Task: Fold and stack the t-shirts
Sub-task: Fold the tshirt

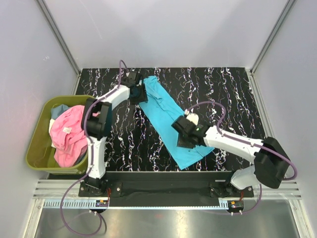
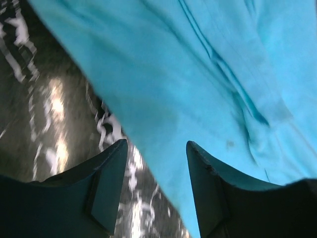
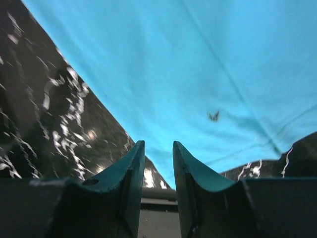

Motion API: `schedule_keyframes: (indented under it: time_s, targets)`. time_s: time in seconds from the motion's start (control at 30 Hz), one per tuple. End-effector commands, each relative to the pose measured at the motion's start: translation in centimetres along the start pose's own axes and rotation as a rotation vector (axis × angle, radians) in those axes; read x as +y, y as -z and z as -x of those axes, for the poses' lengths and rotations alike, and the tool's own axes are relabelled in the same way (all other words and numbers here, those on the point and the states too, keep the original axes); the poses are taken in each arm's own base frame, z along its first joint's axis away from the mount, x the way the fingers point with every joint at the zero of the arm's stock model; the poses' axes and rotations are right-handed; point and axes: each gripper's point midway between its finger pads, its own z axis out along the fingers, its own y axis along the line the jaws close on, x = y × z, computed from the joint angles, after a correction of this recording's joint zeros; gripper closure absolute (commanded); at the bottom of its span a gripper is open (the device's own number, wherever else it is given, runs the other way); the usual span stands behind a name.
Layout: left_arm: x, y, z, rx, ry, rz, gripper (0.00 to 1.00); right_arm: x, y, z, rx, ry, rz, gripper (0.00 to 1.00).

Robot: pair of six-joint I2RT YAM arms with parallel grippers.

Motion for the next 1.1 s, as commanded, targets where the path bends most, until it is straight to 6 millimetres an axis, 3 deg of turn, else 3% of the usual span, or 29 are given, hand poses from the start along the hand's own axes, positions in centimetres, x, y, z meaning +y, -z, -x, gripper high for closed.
schedule_keyframes:
  time_s: [0.0, 0.07, 0.2, 0.33, 0.47, 0.57, 0.6, 0.67, 0.7, 0.77, 0.83, 0.87, 0.9, 0.93, 0.97, 1.0, 1.07]
  targets:
    - [-1.0, -1.7, 3.0, -0.043, 0.010, -0.019, 0.44, -0.5, 1.5, 4.2, -0.108, 0.064, -0.041, 0.63]
    - [-0.6, -3.1, 3.1, -0.026, 0.025, -0.015, 0.45, 0.1, 1.8, 5.0, -0.124, 0.096, -0.016, 0.63]
    - [-0.5, -4.1, 4.9, -0.053, 0.050, -0.027, 0.58, 1.0, 1.7, 5.4, -0.138, 0.109, 0.020, 0.63]
    - [1.5, -6.1, 5.0, -0.022, 0.087, 0.041, 0.61, 1.1, 0.7, 5.2, -0.135, 0.125, 0.022, 0.63]
    - [3.4, -7.4, 6.4, -0.023, 0.120, 0.071, 0.60, 1.0, -0.4, 5.7, -0.131, 0.144, 0.005, 0.63]
    - [4.2, -8.0, 8.7, -0.063, 0.144, 0.066, 0.59, 0.6, -1.5, 6.6, -0.119, 0.136, 0.000, 0.63]
    - [3.7, -7.8, 10.5, -0.107, 0.148, 0.038, 0.58, 0.6, -1.7, 7.0, -0.117, 0.130, 0.009, 0.63]
    - [3.4, -8.5, 11.6, -0.126, 0.147, -0.031, 0.57, 0.0, -2.5, 7.7, -0.110, 0.127, -0.002, 0.63]
    - [2.3, -8.2, 13.0, -0.169, 0.135, -0.093, 0.56, -0.1, -2.7, 7.8, -0.103, 0.138, -0.001, 0.63]
    - [0.4, -7.3, 13.9, -0.181, 0.093, -0.197, 0.53, -0.5, -3.0, 8.2, -0.094, 0.140, -0.007, 0.63]
    - [-2.1, -3.9, 14.3, -0.180, 0.040, -0.306, 0.52, -0.7, -3.0, 8.4, -0.085, 0.150, 0.002, 0.63]
    - [-2.2, -4.2, 11.5, -0.118, 0.016, -0.315, 0.50, -0.7, -2.8, 8.7, -0.080, 0.142, 0.026, 0.63]
    - [-3.7, 0.0, 13.4, -0.205, -0.019, -0.349, 0.49, -0.9, -2.7, 8.9, -0.075, 0.152, 0.041, 0.63]
    - [-4.3, 1.3, 12.9, -0.221, -0.039, -0.341, 0.48, -1.0, -2.6, 9.1, -0.067, 0.155, 0.059, 0.63]
    - [-2.6, 0.9, 10.9, -0.208, -0.029, -0.262, 0.46, -1.2, -2.4, 9.8, -0.057, 0.136, 0.097, 0.63]
    - [-3.0, 4.4, 11.9, -0.266, -0.033, -0.255, 0.45, -1.6, -2.3, 10.2, -0.059, 0.149, 0.101, 0.62]
    - [-2.6, 5.2, 10.3, -0.265, -0.022, -0.241, 0.45, -1.9, -2.2, 10.7, -0.041, 0.145, 0.131, 0.60]
